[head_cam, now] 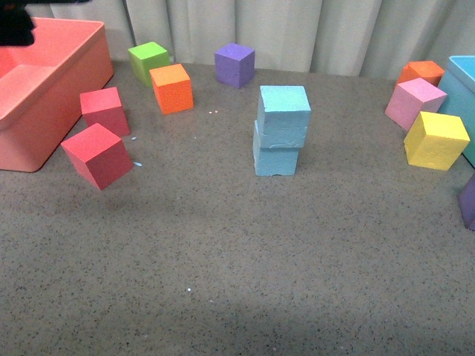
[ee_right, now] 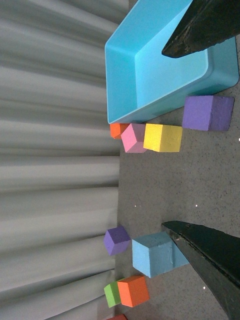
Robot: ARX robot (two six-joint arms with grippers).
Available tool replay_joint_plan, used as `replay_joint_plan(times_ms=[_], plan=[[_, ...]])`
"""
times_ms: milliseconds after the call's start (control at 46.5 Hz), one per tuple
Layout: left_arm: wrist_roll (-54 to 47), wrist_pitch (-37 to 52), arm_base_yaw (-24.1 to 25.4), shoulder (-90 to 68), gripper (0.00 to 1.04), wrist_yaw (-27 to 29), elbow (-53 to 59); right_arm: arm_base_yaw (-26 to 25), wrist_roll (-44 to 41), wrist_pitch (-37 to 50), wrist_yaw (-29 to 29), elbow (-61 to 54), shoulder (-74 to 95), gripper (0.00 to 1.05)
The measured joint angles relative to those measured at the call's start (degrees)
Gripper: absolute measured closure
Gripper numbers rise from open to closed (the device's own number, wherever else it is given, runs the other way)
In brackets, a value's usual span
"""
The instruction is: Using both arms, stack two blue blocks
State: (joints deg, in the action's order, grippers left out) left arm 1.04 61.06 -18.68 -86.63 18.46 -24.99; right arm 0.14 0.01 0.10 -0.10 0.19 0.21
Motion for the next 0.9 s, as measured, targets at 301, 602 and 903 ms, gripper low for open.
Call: replay_joint_plan(times_ms=[301,602,903], plan=[[-0.5,1.7,8.2,13.5,1.01,-7.9,15.5,0.0,0.0,0.0,0.0,0.0,0.0,0.10],[-0.6,-7.2,12.3,28.0,1.01,-12.3,21.2,0.0,0.0,0.0,0.0,0.0,0.0,0.10],[-0.6,-17.6,18.3,41.1,1.01,-18.1,23.7,0.0,0.0,0.0,0.0,0.0,0.0,0.10]])
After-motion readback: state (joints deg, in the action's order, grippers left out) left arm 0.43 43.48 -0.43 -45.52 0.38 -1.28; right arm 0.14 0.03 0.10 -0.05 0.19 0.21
